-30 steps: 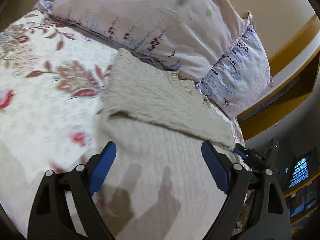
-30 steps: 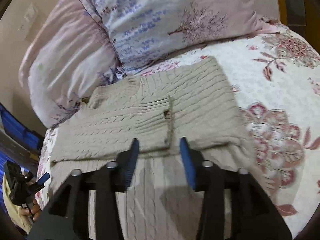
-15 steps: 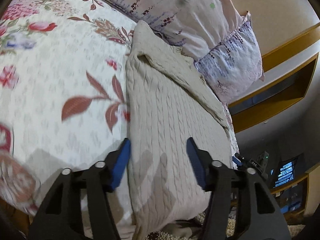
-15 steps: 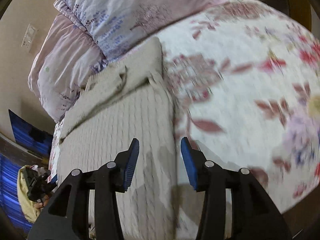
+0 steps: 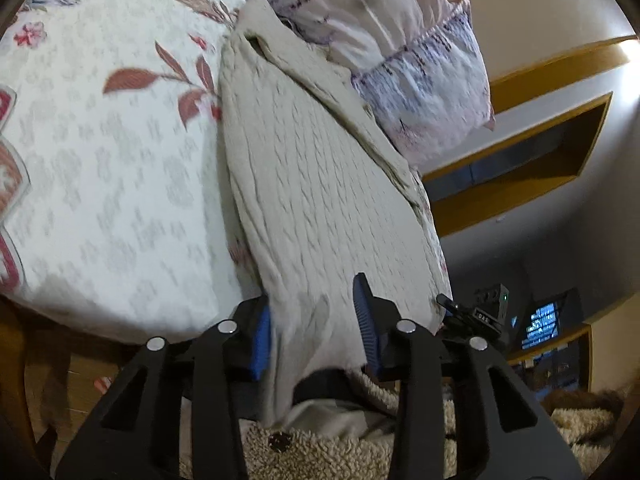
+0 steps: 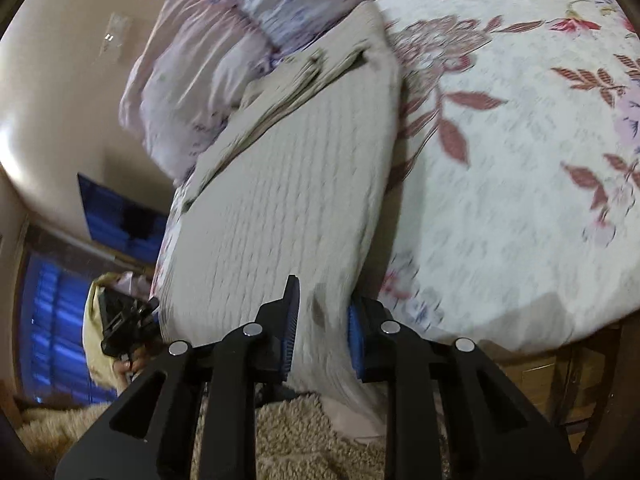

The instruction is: Fold small clothes

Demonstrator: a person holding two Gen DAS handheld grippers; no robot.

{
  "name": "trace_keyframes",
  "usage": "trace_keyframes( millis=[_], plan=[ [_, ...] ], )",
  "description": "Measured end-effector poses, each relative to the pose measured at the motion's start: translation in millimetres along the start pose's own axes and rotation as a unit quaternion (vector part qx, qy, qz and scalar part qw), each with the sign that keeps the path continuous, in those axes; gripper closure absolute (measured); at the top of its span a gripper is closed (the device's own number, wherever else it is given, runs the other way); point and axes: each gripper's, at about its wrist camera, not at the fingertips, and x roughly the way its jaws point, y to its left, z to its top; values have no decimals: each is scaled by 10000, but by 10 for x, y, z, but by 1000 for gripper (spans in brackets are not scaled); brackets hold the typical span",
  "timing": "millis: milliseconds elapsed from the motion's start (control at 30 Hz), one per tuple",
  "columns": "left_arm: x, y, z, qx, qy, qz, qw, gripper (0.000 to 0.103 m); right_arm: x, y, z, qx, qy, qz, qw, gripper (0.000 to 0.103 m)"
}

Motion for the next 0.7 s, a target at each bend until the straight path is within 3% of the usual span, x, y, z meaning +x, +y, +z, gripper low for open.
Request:
trace_keyframes(
  millis=[100,200,233,267,300,400,700],
  plan=[
    [10,-50,-34,188,142,45,9997,67,17,80,-72,-203,216,-82,9995,79],
    [39,-67,-39,292,333,40,9990,74,27,155,-110,-401,315,-130,9986,80],
    [56,-67,-37,316,380,57,9988,81,38,186,-112,-459,325,-155,9983,92],
    [77,-71,-32,336,413,98,9985,86,44,206,-107,-495,311,-177,9981,95],
    [91,-61,-22,330,430,131,9984,92,38,245,-88,-565,217,-232,9979,95],
    [58,-60,36,286,292,91,9991,95,-12,349,-28,-765,-113,-274,9966,95],
    [-276,-178,396,316,-723,242,9966,96,-309,649,284,-1413,-1543,-673,9755,96]
  ],
)
